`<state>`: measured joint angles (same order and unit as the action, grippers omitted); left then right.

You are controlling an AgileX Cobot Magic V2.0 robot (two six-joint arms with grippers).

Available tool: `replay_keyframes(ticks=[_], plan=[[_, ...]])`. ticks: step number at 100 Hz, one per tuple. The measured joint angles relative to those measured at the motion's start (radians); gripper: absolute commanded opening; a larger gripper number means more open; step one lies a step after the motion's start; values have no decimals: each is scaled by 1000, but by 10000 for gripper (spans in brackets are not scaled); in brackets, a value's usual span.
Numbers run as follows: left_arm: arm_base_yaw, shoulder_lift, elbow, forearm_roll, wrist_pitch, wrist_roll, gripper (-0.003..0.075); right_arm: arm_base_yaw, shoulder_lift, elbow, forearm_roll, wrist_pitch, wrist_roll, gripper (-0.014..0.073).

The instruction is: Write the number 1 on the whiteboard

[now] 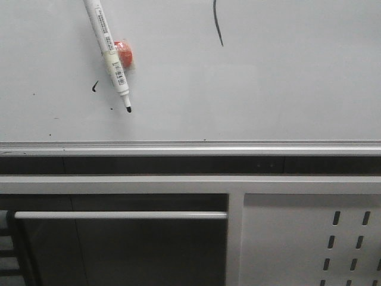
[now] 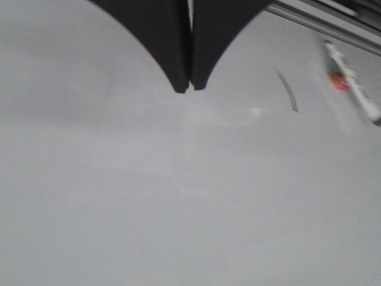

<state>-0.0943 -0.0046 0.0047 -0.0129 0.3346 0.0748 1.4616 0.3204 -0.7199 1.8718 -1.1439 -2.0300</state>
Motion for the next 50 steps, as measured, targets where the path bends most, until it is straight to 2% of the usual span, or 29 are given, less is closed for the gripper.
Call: replay_keyframes(ticks=[5, 17, 50], plan=[[0, 0, 0, 0, 0, 0, -18, 0, 0, 0, 0, 77, 71, -71], [0, 0, 0, 2, 1, 0, -18, 0, 14, 0, 0, 224, 126, -71], [0, 0, 0, 2, 1, 0, -18, -54, 40, 0, 0, 347, 187, -71]])
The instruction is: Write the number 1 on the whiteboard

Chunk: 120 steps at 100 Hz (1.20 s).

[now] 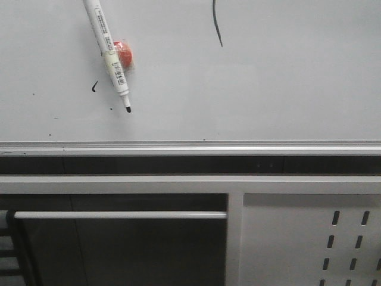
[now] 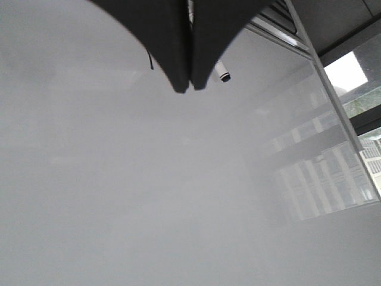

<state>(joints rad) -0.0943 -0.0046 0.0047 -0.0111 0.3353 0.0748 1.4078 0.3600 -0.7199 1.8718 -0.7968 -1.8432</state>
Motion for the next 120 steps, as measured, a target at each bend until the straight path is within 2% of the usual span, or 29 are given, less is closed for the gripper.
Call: replay_keyframes(ticks=[36, 45, 55, 64, 88, 98, 120], plan=[[0, 0, 0, 0, 0, 0, -18, -2, 0, 8, -4, 214, 4, -71], [0, 0, 0, 0, 0, 0, -18, -13, 0, 41, -77, 315, 25, -71], [0, 0, 0, 0, 0, 0, -18, -76, 5, 90, -192, 415, 91, -71], [0, 0, 0, 0, 0, 0, -18, -159, 18, 142, -315, 473, 230, -71], [0, 0, 0, 0, 0, 0, -18, -442, 25, 273, -739, 565, 758, -71], [0, 0, 0, 0, 0, 0, -18, -552, 25, 341, -900, 584, 899, -71], [0, 0, 0, 2, 0, 0, -18, -794, 3, 537, -1024, 557, 1140, -71]])
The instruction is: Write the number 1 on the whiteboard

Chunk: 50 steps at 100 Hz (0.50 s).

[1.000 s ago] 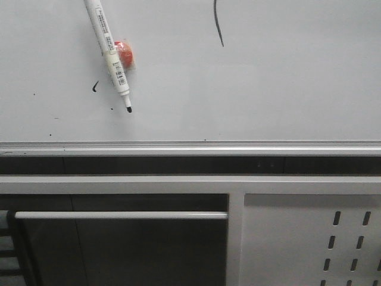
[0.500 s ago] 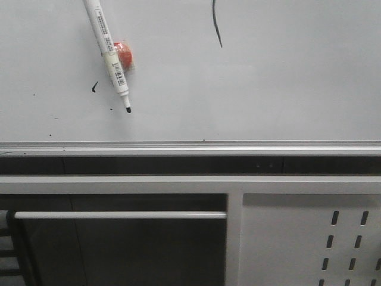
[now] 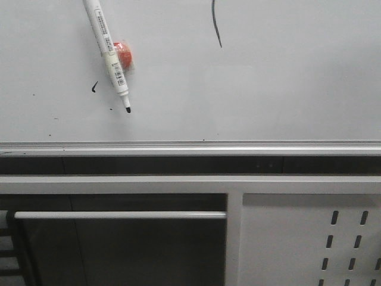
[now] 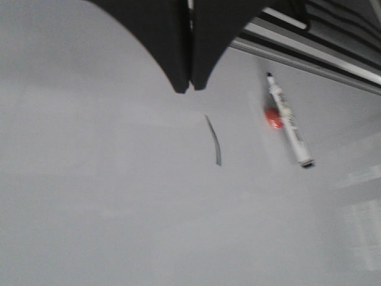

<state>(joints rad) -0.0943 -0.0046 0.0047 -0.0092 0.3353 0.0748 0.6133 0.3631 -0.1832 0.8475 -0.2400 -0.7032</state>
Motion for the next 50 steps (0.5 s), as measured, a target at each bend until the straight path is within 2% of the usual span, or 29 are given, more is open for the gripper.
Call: replay_keyframes(ticks=[18, 30, 41, 50], plan=[[0, 0, 0, 0, 0, 0, -18, -158, -114, 121, -252, -2, 215, -71], [0, 0, 0, 0, 0, 0, -18, -249, -187, 148, -487, 11, 350, -71], [0, 0, 0, 0, 0, 0, -18, -301, -235, 148, -775, 31, 512, -71], [0, 0, 0, 0, 0, 0, -18, -333, -277, 148, -875, 60, 577, -71]])
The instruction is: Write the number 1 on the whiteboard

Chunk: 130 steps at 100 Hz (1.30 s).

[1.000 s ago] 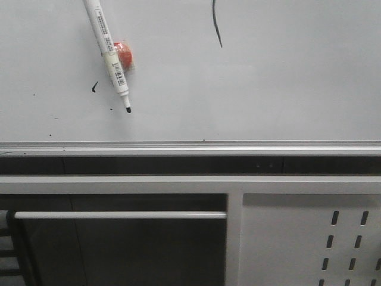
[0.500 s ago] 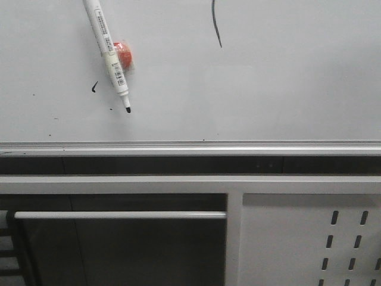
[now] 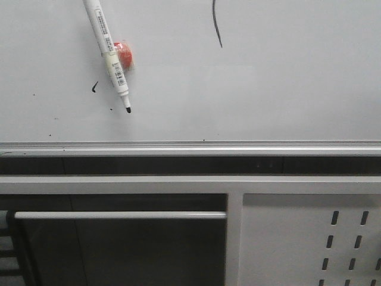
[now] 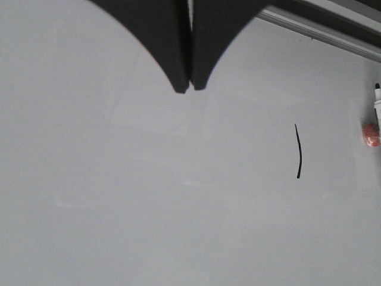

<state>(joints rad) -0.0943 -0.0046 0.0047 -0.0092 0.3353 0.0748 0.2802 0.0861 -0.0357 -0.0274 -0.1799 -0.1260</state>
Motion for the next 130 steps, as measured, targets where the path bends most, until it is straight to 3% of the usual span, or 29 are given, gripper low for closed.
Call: replay_keyframes(ticks=[29, 45, 59, 87, 130], plan=[[0, 0, 0, 0, 0, 0, -18, -35, -29, 0, -55, 44, -12, -71], [0, 0, 0, 0, 0, 0, -18, -57, -38, 0, -88, 169, -23, -71], [0, 0, 0, 0, 0, 0, -18, -163, -85, 0, -94, 295, -23, -71], [0, 0, 0, 0, 0, 0, -18, -415, -94, 7, -11, 357, -8, -71], [0, 0, 0, 0, 0, 0, -18, -442, -95, 48, 40, 513, 9, -71]])
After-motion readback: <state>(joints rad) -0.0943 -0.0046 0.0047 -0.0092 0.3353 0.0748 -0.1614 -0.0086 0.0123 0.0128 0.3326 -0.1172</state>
